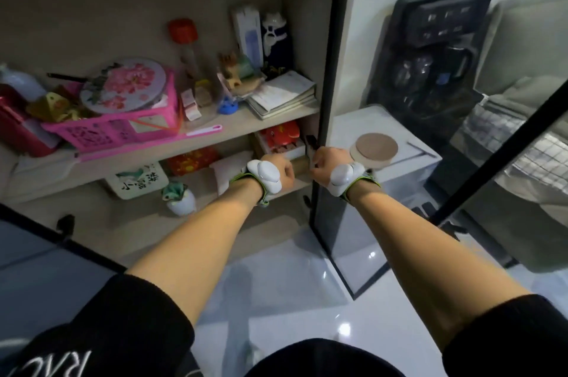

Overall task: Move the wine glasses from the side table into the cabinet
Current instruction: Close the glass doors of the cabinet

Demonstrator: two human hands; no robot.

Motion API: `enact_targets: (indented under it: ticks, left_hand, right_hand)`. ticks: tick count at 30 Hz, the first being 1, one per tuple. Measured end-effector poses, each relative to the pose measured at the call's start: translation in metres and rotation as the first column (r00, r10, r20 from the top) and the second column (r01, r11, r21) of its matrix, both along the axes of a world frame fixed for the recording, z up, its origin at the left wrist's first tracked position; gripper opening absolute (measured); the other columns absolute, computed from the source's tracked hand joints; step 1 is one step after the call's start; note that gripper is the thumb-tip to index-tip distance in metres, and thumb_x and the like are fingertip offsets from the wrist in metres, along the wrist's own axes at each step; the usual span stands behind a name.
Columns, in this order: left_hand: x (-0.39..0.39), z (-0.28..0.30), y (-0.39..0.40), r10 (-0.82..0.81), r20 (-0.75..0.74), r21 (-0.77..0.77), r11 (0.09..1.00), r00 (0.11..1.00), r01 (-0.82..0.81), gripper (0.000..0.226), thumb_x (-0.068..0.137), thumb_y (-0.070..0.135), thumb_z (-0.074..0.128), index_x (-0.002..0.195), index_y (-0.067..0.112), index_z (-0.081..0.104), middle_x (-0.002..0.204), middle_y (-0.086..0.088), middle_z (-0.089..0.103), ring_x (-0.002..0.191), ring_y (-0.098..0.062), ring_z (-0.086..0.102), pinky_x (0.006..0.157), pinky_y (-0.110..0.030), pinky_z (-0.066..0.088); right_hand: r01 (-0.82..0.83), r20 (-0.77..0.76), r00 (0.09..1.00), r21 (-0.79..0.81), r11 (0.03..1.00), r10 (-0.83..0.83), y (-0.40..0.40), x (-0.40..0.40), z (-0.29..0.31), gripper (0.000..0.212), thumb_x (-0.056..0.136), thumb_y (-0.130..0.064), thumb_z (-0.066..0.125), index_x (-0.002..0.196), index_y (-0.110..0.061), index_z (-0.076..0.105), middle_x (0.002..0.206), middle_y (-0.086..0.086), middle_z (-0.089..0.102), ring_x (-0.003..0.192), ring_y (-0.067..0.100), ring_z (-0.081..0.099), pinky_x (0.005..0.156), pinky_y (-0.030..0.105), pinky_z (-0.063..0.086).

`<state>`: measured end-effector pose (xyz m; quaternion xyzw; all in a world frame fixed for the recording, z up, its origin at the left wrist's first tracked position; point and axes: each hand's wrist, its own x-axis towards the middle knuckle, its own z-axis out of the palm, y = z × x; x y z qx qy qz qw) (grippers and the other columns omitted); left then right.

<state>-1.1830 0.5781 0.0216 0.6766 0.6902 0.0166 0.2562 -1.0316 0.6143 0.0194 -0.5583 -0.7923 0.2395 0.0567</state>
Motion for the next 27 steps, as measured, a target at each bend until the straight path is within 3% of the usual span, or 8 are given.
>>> enact_targets:
  ticks: [3,7,13,16,19,22,25,27]
  left_hand:
    - [0.026,-0.028,-0.004,-0.022,0.006,-0.043,0.999,1.000,0.022,0.022,0.087,0.020,0.059,0.100,0.013,0.074,0.109,-0.006,0.072,0.102,-0.027,0.065,0.084,-0.027,0.050]
    - [0.073,-0.060,-0.004,-0.097,-0.006,-0.190,0.977,0.995,0.094,0.028,0.073,0.031,0.057,0.089,0.012,0.071,0.097,-0.004,0.071,0.091,-0.026,0.065,0.084,-0.033,0.053]
    - [0.120,-0.102,-0.011,-0.216,-0.091,-0.271,0.945,0.972,0.185,0.024,0.080,0.026,0.057,0.099,0.021,0.071,0.105,0.001,0.071,0.098,-0.023,0.065,0.084,-0.027,0.052]
    - [0.160,-0.113,-0.010,-0.355,-0.136,-0.324,0.898,0.925,0.297,0.030,0.084,0.027,0.056,0.111,0.024,0.069,0.117,0.000,0.067,0.106,-0.025,0.063,0.091,-0.034,0.052]
    - [0.180,-0.119,-0.010,-0.413,-0.163,-0.336,0.877,0.896,0.343,0.031,0.087,0.028,0.053,0.115,0.022,0.067,0.121,0.000,0.065,0.110,-0.025,0.061,0.088,-0.029,0.049]
    - [0.199,-0.128,-0.013,-0.433,-0.142,-0.328,0.869,0.890,0.371,0.028,0.090,0.027,0.050,0.106,0.012,0.068,0.109,-0.006,0.068,0.096,-0.029,0.062,0.074,-0.024,0.044]
    - [0.216,-0.136,-0.014,-0.415,-0.087,-0.369,0.858,0.906,0.358,0.015,0.091,0.019,0.052,0.093,0.015,0.067,0.095,-0.005,0.064,0.084,-0.025,0.057,0.073,-0.025,0.045]
    - [0.220,-0.140,-0.014,-0.408,-0.062,-0.419,0.839,0.911,0.347,0.007,0.092,0.015,0.051,0.087,0.018,0.055,0.085,0.001,0.053,0.073,-0.019,0.047,0.067,-0.026,0.041]
  right_hand:
    - [0.076,-0.007,0.997,-0.050,0.996,-0.077,-0.014,0.028,-0.028,0.023,0.083,-0.019,0.057,0.100,-0.006,0.067,0.097,0.012,0.067,0.093,0.031,0.062,0.069,0.031,0.046]
    - [0.145,0.030,0.989,-0.168,0.975,-0.142,-0.036,0.064,-0.061,0.009,0.079,-0.020,0.055,0.075,-0.012,0.055,0.074,0.006,0.055,0.072,0.027,0.049,0.049,0.026,0.033]
    - [0.269,0.018,0.961,-0.313,0.911,-0.277,-0.062,0.109,-0.108,0.029,0.083,-0.019,0.059,0.110,-0.010,0.063,0.109,0.009,0.066,0.103,0.031,0.063,0.085,0.033,0.054]
    - [0.355,0.049,0.930,-0.378,0.855,-0.365,-0.077,0.142,-0.130,0.030,0.079,-0.021,0.061,0.107,-0.010,0.064,0.107,0.011,0.068,0.098,0.032,0.064,0.085,0.037,0.056]
    - [0.394,0.103,0.916,-0.409,0.823,-0.387,-0.084,0.164,-0.143,0.030,0.075,-0.022,0.060,0.102,-0.010,0.065,0.102,0.012,0.069,0.093,0.033,0.064,0.084,0.039,0.057]
    - [0.448,0.135,0.890,-0.433,0.782,-0.436,-0.086,0.190,-0.152,0.025,0.076,-0.025,0.061,0.095,-0.010,0.067,0.097,0.009,0.067,0.087,0.031,0.063,0.080,0.034,0.056]
    - [0.518,0.202,0.854,-0.421,0.745,-0.479,-0.078,0.214,-0.158,0.017,0.075,-0.026,0.058,0.082,-0.010,0.061,0.091,0.005,0.061,0.077,0.026,0.049,0.070,0.024,0.044]
    - [0.529,0.211,0.848,-0.406,0.745,-0.487,-0.068,0.224,-0.156,0.028,0.077,-0.025,0.057,0.098,-0.007,0.062,0.106,0.010,0.063,0.088,0.029,0.053,0.076,0.025,0.043]
